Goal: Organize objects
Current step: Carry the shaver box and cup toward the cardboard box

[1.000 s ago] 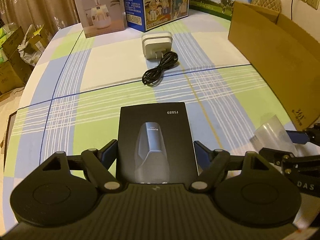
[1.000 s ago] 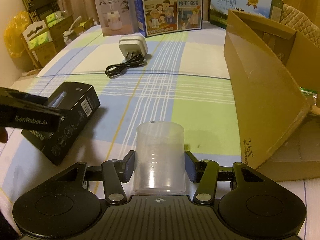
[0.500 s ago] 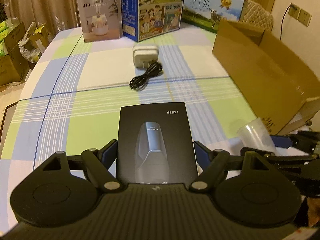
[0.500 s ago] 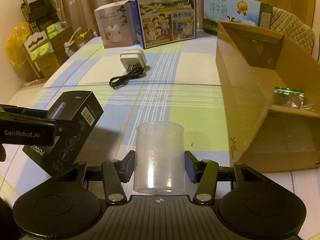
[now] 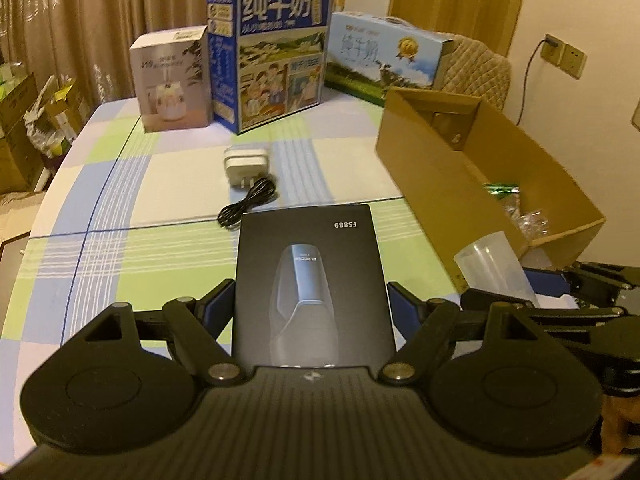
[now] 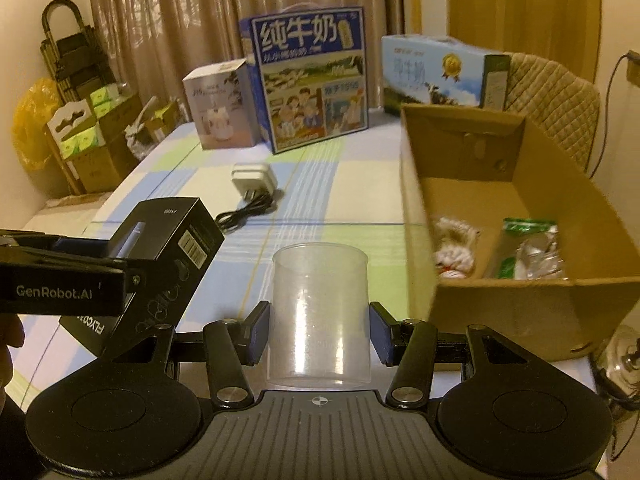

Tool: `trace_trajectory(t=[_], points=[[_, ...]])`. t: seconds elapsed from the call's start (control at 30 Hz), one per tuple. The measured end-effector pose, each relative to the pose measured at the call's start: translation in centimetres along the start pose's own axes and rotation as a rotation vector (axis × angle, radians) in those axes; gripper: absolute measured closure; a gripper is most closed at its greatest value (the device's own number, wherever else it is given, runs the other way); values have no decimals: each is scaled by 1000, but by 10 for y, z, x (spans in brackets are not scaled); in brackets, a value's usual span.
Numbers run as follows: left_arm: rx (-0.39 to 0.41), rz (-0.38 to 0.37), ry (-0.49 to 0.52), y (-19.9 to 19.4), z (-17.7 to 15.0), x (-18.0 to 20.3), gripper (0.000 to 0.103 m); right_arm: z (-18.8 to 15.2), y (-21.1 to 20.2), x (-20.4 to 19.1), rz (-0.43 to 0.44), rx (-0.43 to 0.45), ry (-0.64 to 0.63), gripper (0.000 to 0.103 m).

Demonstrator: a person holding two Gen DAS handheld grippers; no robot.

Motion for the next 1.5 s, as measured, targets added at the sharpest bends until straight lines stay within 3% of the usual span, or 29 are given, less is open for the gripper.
trace_trajectory(t=[0.77, 1.1, 1.5], points=[[64, -123, 70, -35, 26, 81, 27, 18, -71, 66, -102, 85, 52, 54], [84, -182, 98, -27, 53, 119, 27, 31, -81, 111, -165, 106, 76, 54], [83, -209, 127, -8, 74, 148, 27, 42, -79, 142, -179, 112, 98, 54]])
Point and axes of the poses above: each gripper's, at about its wrist camera, not at the fingertips, and y roughly the way its jaws point, x to its right, z to its top, the point moved 2 cm from there along y, roughly the way its jaws point, and after that the axes turned 2 degrees about z, right-handed, at the moved point
